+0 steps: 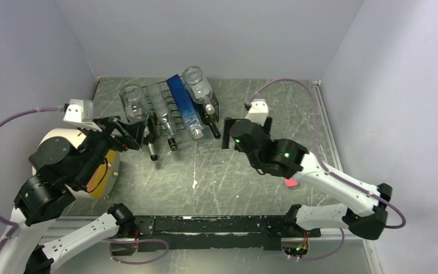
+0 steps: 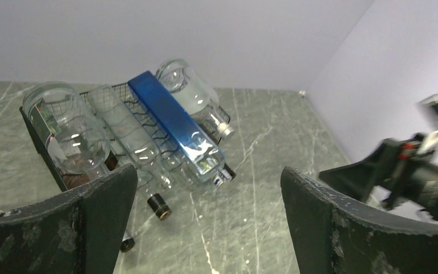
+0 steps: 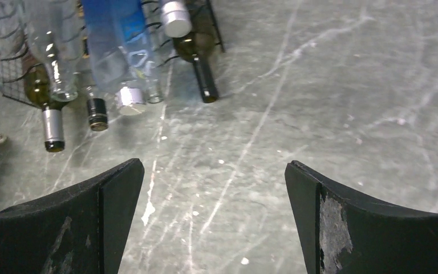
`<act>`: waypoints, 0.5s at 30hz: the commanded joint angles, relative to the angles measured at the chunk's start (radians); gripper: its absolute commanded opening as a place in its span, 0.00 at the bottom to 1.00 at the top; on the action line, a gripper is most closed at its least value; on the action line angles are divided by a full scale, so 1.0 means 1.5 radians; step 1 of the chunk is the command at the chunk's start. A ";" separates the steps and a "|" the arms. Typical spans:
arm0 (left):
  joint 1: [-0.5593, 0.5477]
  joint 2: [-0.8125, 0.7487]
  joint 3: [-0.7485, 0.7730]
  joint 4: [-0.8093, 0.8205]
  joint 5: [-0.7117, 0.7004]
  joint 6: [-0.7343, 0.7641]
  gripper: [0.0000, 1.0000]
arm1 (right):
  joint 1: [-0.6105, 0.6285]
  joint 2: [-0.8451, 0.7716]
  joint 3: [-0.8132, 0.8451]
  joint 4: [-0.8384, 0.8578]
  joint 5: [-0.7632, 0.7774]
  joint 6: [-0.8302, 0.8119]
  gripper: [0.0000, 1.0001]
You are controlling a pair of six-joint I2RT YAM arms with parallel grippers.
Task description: Put the wine bottle on the wine rack
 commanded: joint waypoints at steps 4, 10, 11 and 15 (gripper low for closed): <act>-0.002 0.027 -0.005 -0.037 0.013 0.013 1.00 | 0.000 -0.096 0.041 -0.197 0.166 0.062 1.00; -0.003 0.031 0.033 -0.025 0.033 0.041 1.00 | 0.000 -0.137 0.118 -0.250 0.214 0.034 1.00; -0.003 0.032 0.040 -0.025 0.032 0.045 1.00 | 0.000 -0.148 0.126 -0.246 0.213 0.023 1.00; -0.002 0.018 0.059 -0.019 0.023 0.065 1.00 | 0.000 -0.206 0.140 -0.191 0.214 -0.037 1.00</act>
